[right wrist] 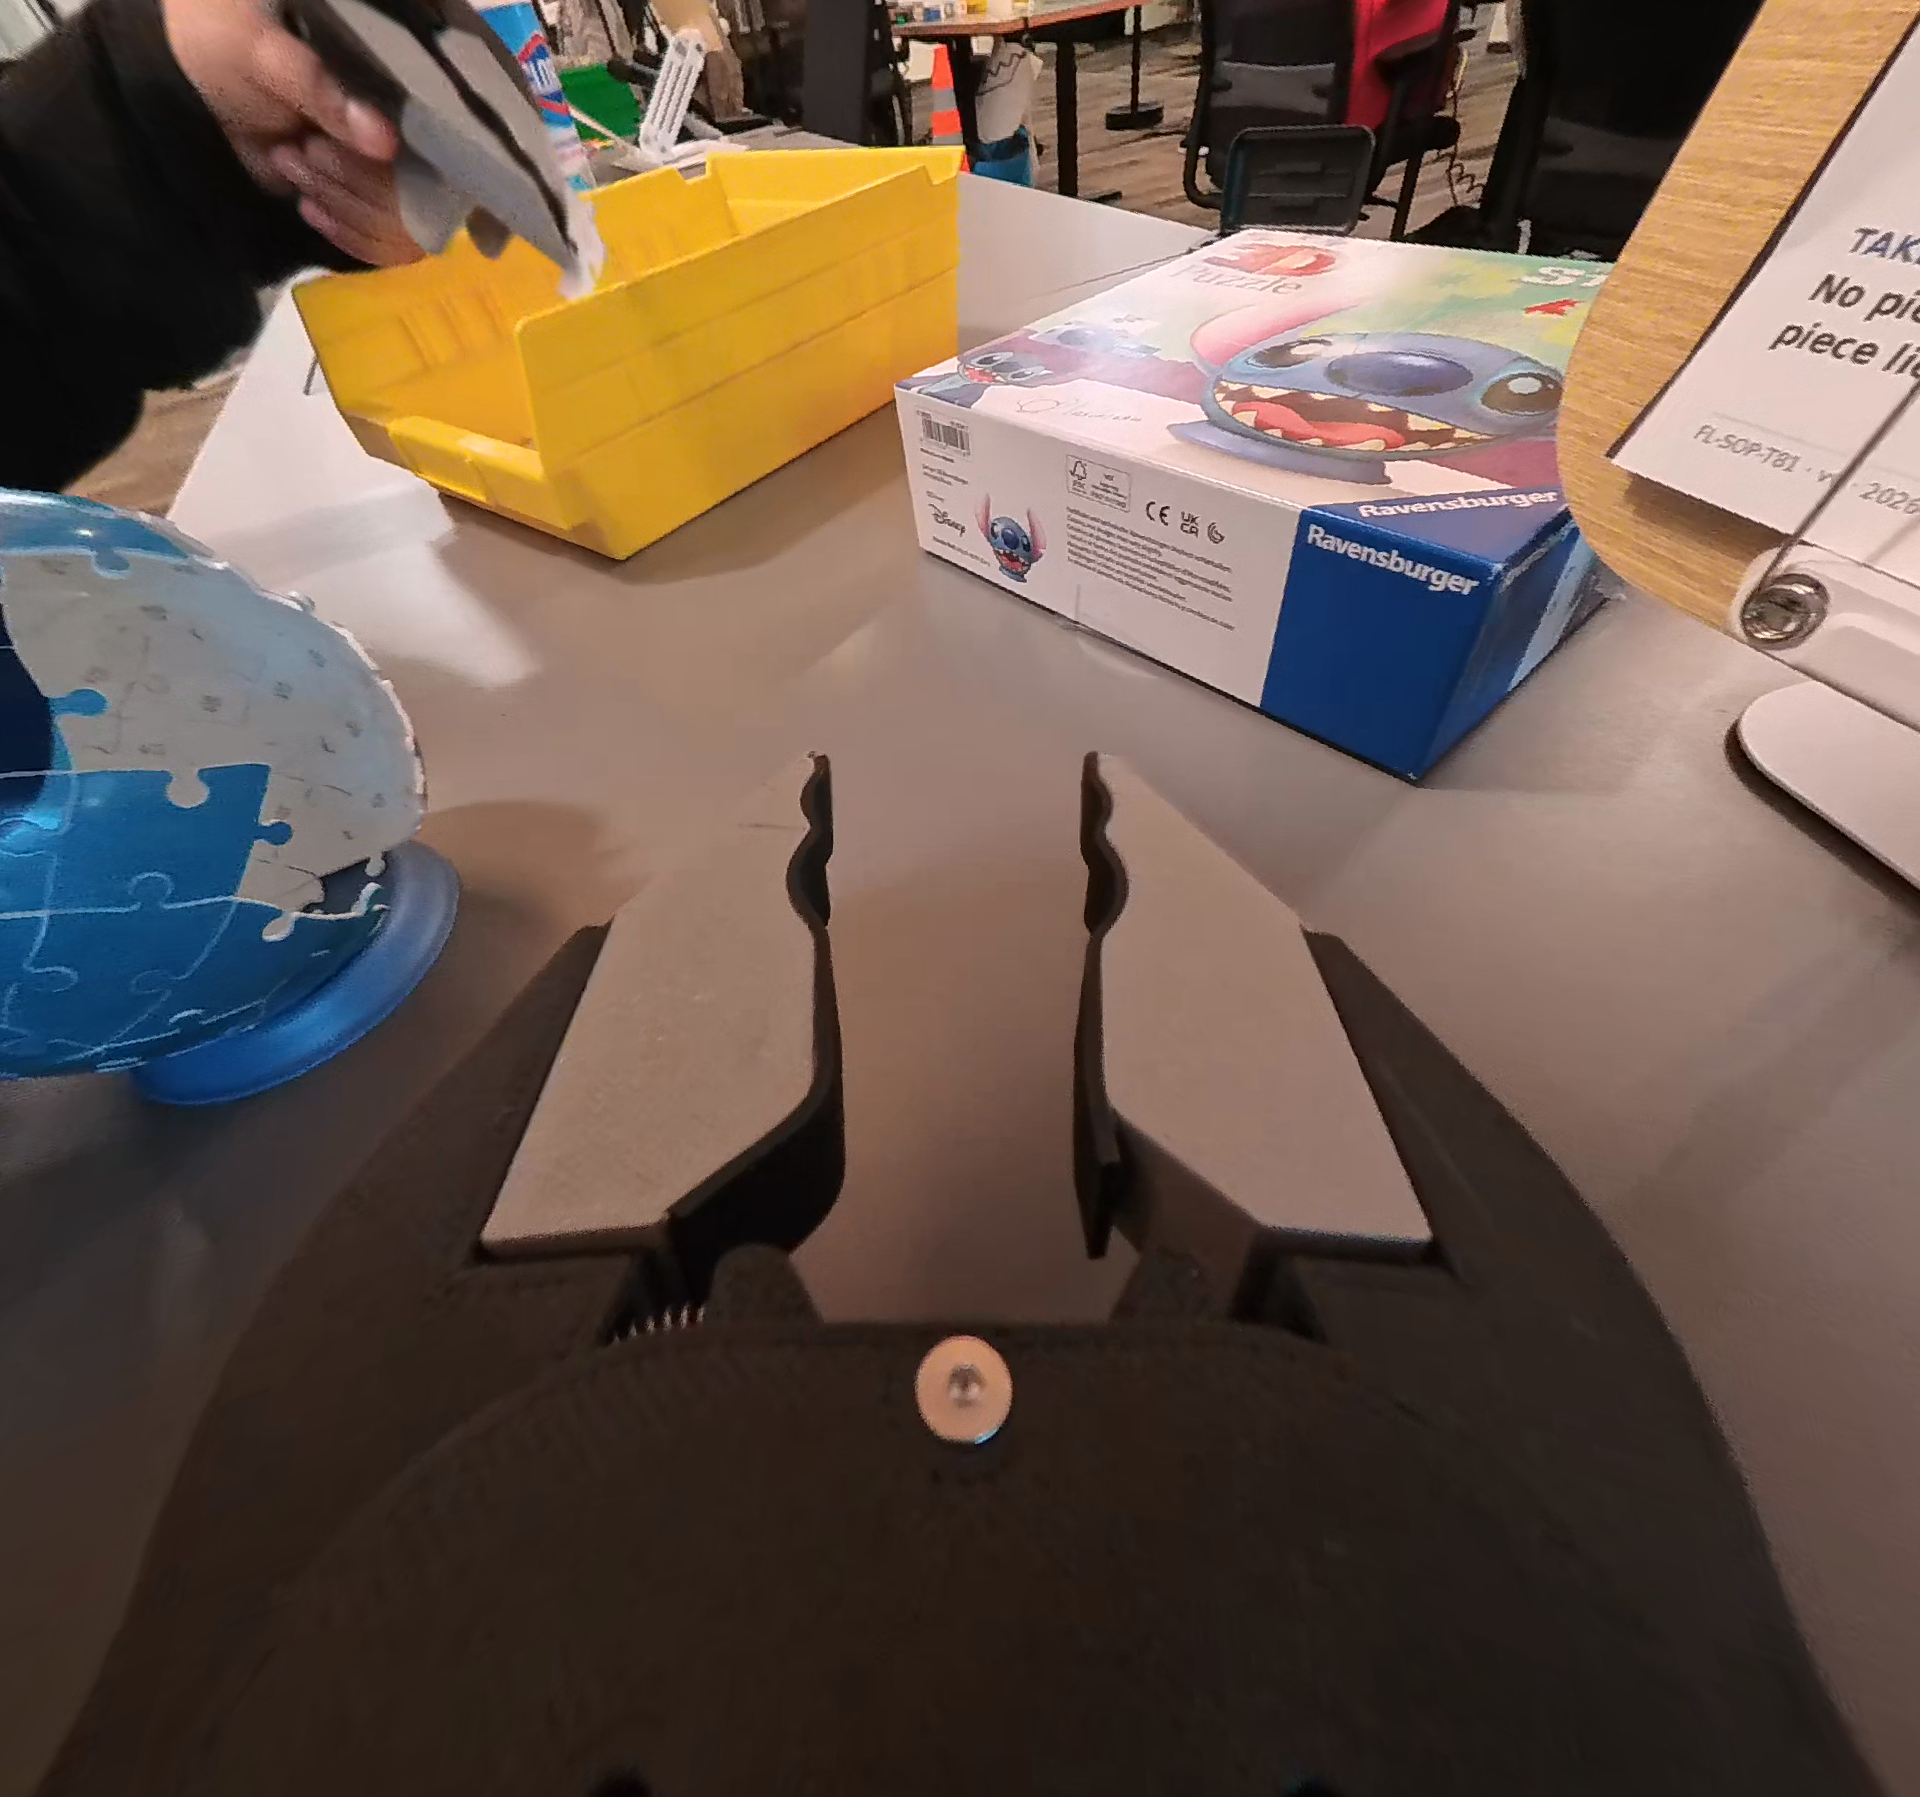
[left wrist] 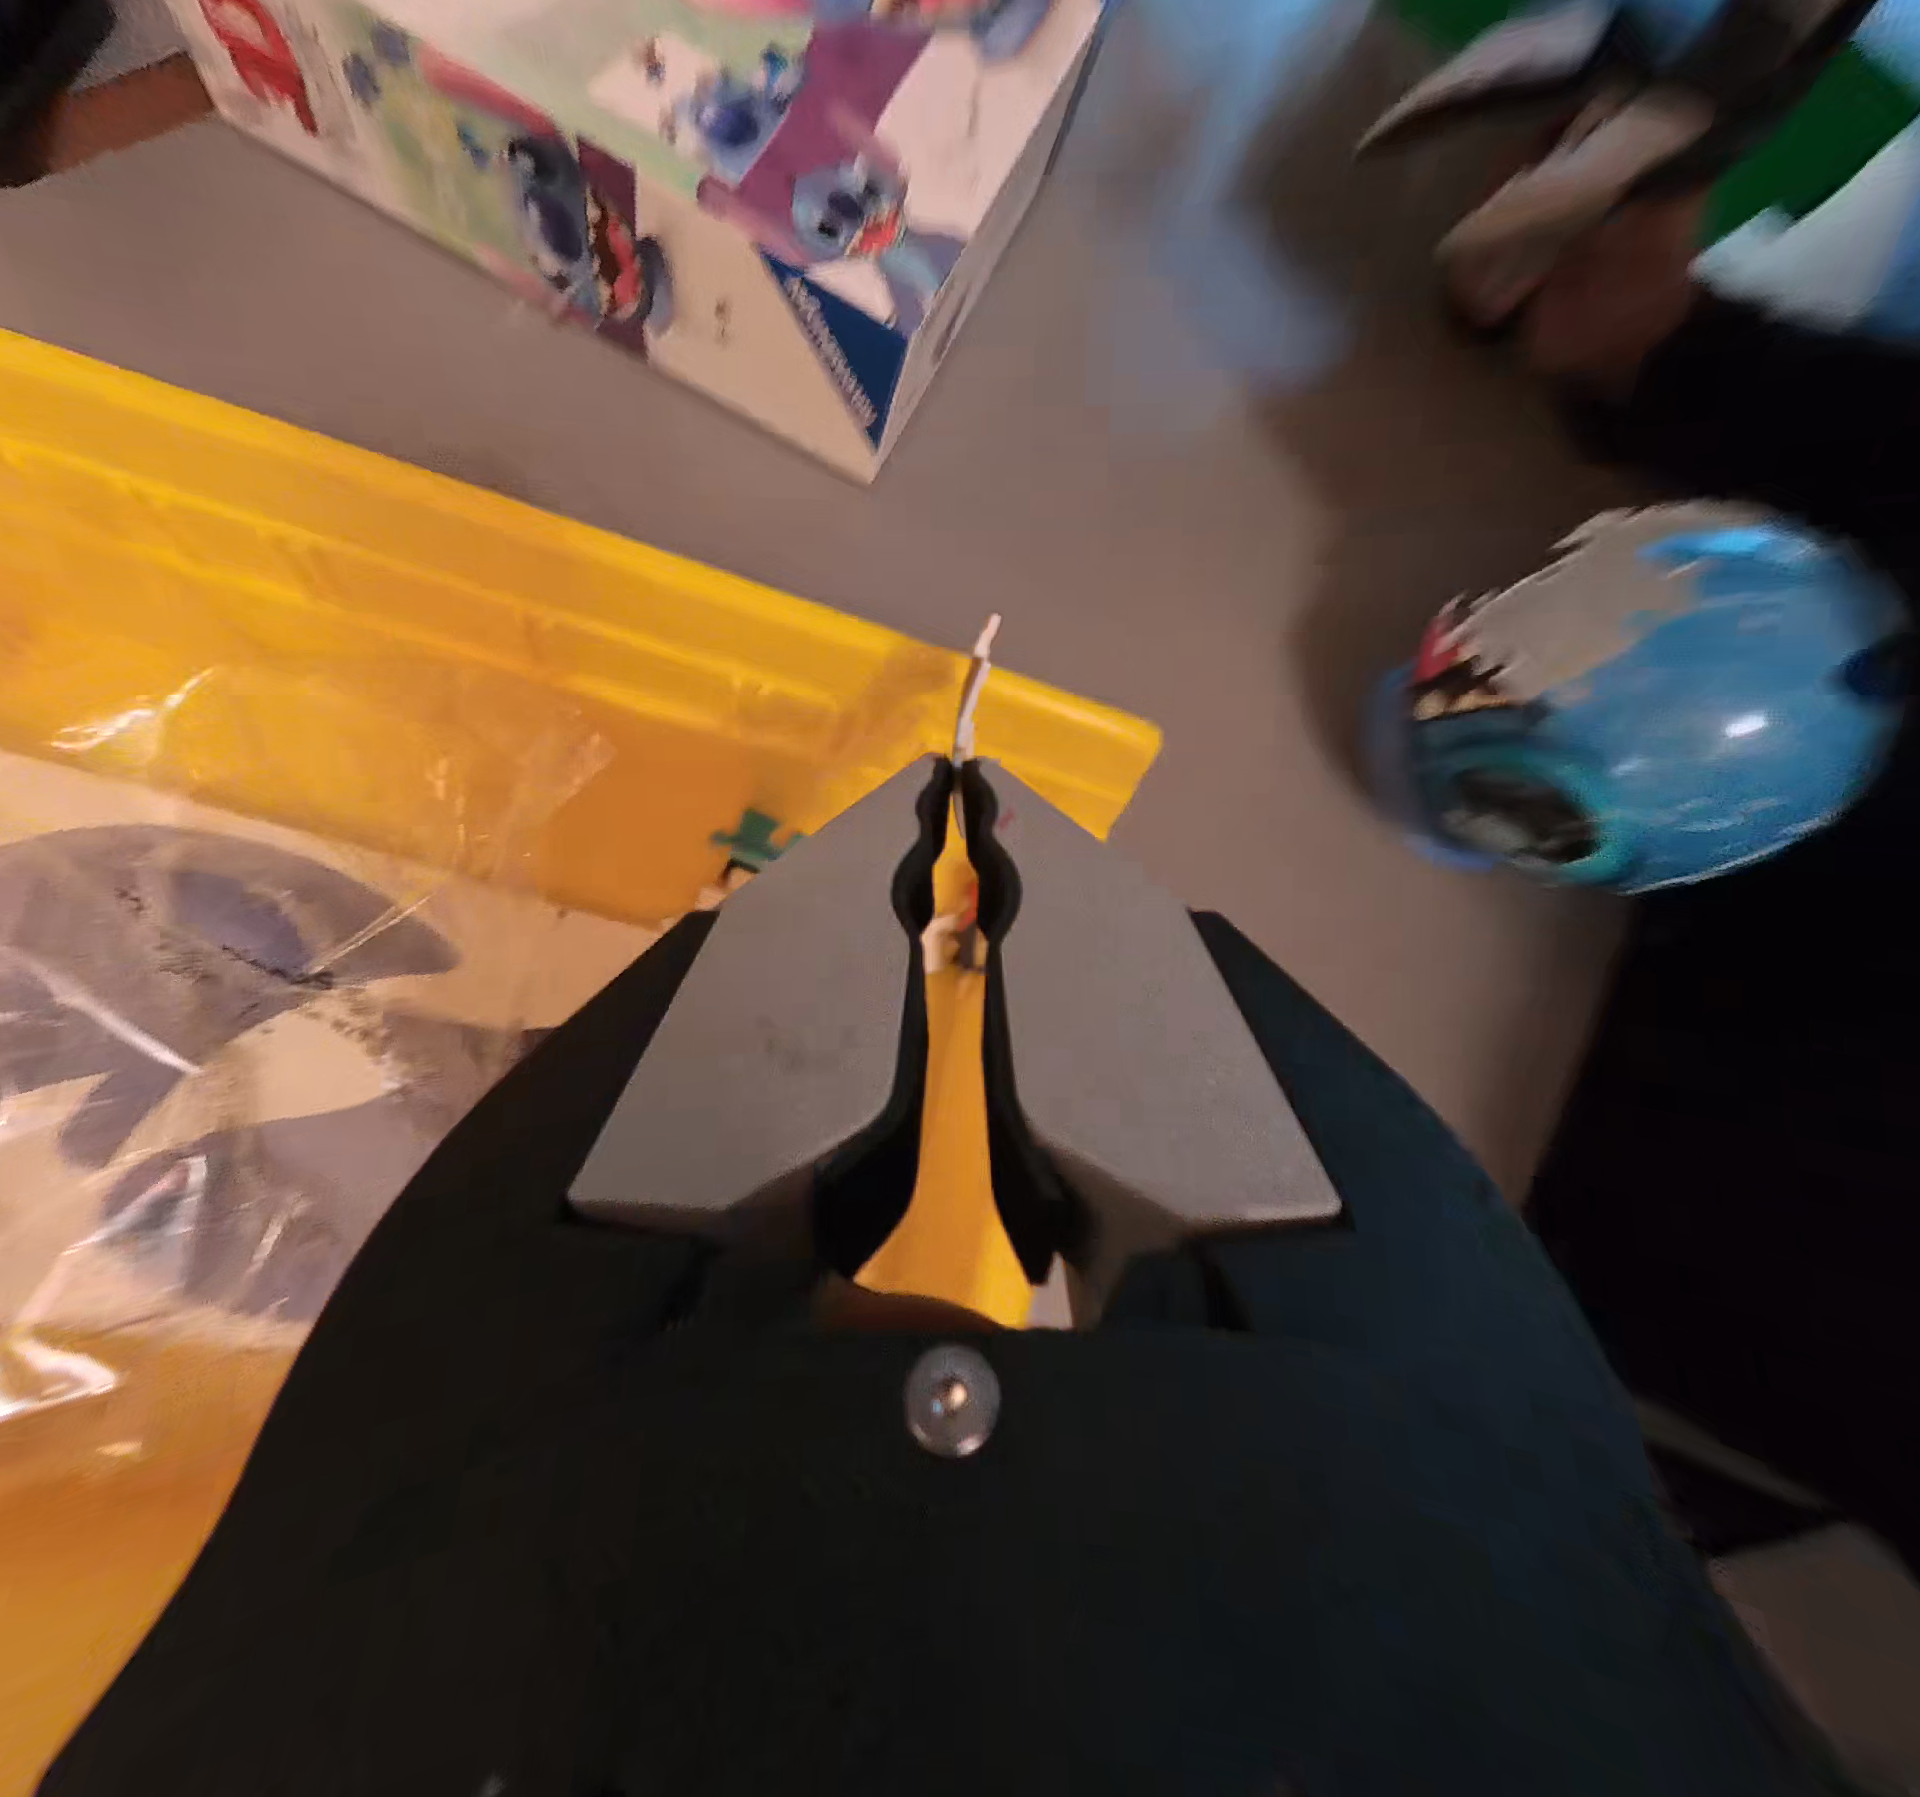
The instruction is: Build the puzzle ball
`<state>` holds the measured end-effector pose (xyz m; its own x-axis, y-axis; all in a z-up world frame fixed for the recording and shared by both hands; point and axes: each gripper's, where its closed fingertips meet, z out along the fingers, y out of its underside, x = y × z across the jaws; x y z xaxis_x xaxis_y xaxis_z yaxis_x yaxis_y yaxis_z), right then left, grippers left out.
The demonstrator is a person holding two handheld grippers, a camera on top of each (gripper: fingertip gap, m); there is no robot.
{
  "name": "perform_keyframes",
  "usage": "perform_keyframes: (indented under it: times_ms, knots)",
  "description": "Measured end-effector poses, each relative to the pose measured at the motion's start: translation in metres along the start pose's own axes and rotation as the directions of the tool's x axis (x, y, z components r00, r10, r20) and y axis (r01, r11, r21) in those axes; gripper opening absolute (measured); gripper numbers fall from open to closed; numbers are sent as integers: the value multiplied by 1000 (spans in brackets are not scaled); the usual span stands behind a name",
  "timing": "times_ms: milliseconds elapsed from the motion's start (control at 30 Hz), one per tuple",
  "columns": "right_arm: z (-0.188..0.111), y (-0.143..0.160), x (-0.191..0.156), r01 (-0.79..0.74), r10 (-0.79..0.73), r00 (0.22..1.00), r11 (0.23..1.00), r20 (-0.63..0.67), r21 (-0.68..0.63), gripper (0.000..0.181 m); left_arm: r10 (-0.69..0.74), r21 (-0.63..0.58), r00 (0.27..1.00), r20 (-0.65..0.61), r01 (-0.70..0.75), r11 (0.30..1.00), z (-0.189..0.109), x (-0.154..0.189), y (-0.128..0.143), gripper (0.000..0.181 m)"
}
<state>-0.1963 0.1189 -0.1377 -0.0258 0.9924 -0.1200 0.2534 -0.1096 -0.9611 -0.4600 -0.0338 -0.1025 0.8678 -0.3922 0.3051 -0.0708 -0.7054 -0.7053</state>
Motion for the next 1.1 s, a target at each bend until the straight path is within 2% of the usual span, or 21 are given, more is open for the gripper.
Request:
perform_keyframes:
  times_ms: [67,167,400,467,533,633,733,800,833,900,1000,1033,1100]
  knots:
    - [0,0,-3,1,-1,1000,1000,13,1,44,-54,59,996,-76,59,997,-9,9,-8,0]
    - [1,0,-9,1,-1,999,1000,38,3,44,-78,89,989,-123,90,992,-13,21,-9,0]
    - [0,0,-24,-8,7,995,1000,98,6,43,-52,45,985,-167,61,997,8,59,-16,0]
    - [0,1,-27,-17,16,993,1000,116,4,43,-39,-19,975,-218,35,999,27,77,-14,0]
    - [1,0,-31,-28,27,990,1000,139,5,43,-11,-124,976,-218,-17,992,55,87,-7,0]
    - [2,0,-36,-34,33,986,999,162,5,44,53,-313,976,-211,-119,942,100,97,9,0]
    - [2,1,-40,-23,23,985,1000,171,-1,43,200,-529,969,-145,-247,812,131,85,35,0]
    - [2,2,-43,-10,11,985,1000,174,-6,42,327,-641,943,-64,-290,711,140,66,45,2]
    - [2,3,-45,-3,5,985,1000,175,-9,42,346,-676,937,-55,-290,677,142,64,49,9]
    - [3,3,-47,8,-5,984,1000,178,-14,42,367,-691,928,-59,-303,656,145,67,52,6]
    - [5,4,-49,3,0,981,1000,193,-18,42,347,-676,936,-66,-298,674,144,70,52,3]
    - [5,4,-50,-1,5,980,1000,200,-19,42,345,-677,937,-51,-287,677,142,66,52,8]
    - [5,3,-50,-6,10,978,1000,207,-19,42,336,-687,942,-13,-252,682,137,58,55,33]
